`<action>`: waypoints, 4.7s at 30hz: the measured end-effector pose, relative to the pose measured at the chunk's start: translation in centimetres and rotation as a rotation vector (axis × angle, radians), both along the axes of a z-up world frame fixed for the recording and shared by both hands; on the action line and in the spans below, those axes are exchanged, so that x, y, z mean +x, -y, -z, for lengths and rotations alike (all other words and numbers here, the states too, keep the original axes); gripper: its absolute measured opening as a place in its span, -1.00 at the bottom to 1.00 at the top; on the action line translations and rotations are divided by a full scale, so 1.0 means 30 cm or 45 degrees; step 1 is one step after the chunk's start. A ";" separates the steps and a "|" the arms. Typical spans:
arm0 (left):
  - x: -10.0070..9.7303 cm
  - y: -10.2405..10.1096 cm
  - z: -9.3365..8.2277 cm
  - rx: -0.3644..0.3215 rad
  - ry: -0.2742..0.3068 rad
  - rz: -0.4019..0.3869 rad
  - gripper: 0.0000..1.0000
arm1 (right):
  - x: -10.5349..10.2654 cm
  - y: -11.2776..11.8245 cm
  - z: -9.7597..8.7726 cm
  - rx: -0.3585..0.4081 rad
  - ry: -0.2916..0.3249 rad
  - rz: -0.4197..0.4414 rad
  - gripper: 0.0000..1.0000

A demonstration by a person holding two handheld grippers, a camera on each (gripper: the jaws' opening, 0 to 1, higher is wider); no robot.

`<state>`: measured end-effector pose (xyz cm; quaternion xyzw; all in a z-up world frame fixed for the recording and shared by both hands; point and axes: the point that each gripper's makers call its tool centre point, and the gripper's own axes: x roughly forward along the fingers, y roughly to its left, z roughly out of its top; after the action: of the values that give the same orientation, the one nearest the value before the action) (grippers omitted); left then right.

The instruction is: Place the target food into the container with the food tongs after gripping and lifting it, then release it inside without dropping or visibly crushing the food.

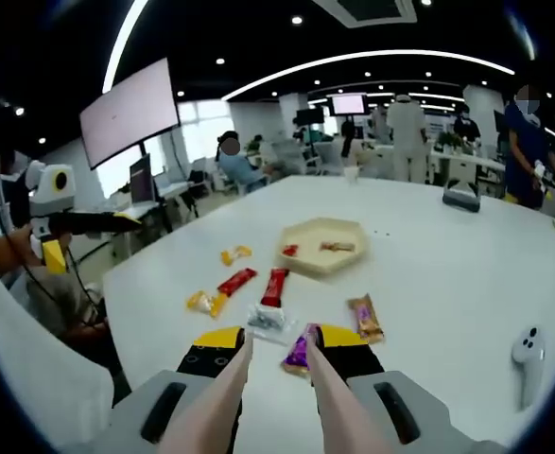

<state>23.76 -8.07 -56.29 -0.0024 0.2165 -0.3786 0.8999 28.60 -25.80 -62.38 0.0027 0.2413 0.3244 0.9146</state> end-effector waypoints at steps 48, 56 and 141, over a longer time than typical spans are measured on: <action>0.025 -0.402 0.048 -0.076 0.000 0.008 0.92 | 0.117 -0.166 -0.068 -0.014 -0.002 0.236 -0.42; 0.030 -0.418 0.113 -0.076 -0.057 0.107 0.91 | 0.185 -0.063 -0.041 -0.160 -0.011 0.334 -0.42; 0.124 -0.297 0.094 0.020 -0.145 -0.253 0.83 | 0.463 0.036 0.310 -0.248 -0.092 0.122 -0.57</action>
<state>27.47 0.83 -59.11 -0.0382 0.2691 -0.2852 0.9191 42.49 -26.87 -71.68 -0.0629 0.3039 0.2549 0.9158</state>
